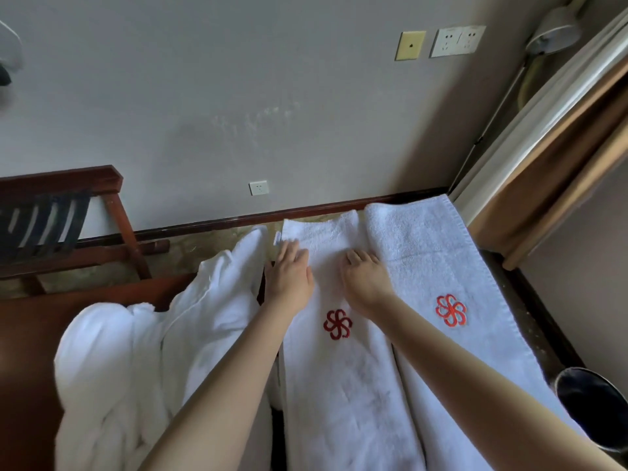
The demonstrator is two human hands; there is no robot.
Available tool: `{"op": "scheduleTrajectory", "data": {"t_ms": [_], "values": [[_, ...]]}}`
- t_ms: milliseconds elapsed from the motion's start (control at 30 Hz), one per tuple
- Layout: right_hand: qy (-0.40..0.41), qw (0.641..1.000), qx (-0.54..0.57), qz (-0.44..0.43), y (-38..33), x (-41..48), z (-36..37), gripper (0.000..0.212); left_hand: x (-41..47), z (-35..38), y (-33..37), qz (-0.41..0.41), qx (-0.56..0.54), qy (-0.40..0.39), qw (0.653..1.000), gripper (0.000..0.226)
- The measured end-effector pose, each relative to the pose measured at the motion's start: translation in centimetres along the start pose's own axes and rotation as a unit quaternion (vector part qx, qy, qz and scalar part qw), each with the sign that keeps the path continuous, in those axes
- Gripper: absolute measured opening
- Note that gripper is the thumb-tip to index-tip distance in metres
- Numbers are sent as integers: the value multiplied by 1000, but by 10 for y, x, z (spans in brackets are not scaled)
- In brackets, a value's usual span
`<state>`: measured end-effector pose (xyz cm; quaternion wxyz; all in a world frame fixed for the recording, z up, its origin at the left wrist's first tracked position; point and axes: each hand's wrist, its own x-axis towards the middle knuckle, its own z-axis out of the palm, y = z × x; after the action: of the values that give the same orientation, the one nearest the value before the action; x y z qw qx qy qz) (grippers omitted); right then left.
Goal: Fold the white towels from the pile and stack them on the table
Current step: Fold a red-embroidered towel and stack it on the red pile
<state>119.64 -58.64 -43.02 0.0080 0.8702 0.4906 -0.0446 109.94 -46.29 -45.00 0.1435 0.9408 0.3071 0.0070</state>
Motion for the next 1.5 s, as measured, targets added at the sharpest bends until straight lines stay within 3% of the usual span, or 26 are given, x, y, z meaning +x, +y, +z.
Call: {"op": "scheduleTrajectory", "data": {"t_ms": [200, 500, 567, 633, 700, 767, 900, 933, 1033, 1067, 1167, 1300, 1500], "values": [[-11, 999, 50, 12, -17, -71, 8, 47, -75, 10, 17, -8, -26, 18, 999, 40], [-122, 984, 66, 109, -43, -186, 20, 60, -183, 50, 29, 12, 0, -57, 998, 55], [-107, 984, 79, 119, -47, -200, 19, 59, -196, 48, 32, 8, -8, -38, 999, 55], [-101, 981, 103, 131, -52, -218, 17, 59, -215, 46, 38, -46, -39, 16, 998, 55], [-91, 980, 101, 142, -55, -237, 19, 61, -232, 43, 42, -135, -89, 62, 985, 54], [-86, 978, 90, 165, -56, -249, 20, 66, -244, 40, 42, -205, -171, 52, 962, 56], [-97, 968, 144, 183, -48, -253, 14, 68, -256, 36, 35, -251, -272, 3, 929, 43], [-95, 968, 153, 176, -46, -254, 12, 68, -256, 35, 34, -264, -314, -9, 912, 38], [-68, 969, 157, 177, -42, -255, 6, 68, -257, 32, 34, -318, -475, -61, 818, 36], [-59, 970, 148, 181, -41, -256, 3, 68, -257, 31, 34, -316, -488, -78, 810, 33], [-14, 980, 91, 177, -38, -256, -3, 51, -258, 27, 33, -295, -468, -93, 828, 24], [33, 988, 19, 152, -32, -255, -5, 23, -258, 19, 37, -309, -500, -98, 803, 16], [26, 992, -30, 122, -26, -256, 5, 19, -258, 18, 40, -343, -501, -145, 781, 26]]}}
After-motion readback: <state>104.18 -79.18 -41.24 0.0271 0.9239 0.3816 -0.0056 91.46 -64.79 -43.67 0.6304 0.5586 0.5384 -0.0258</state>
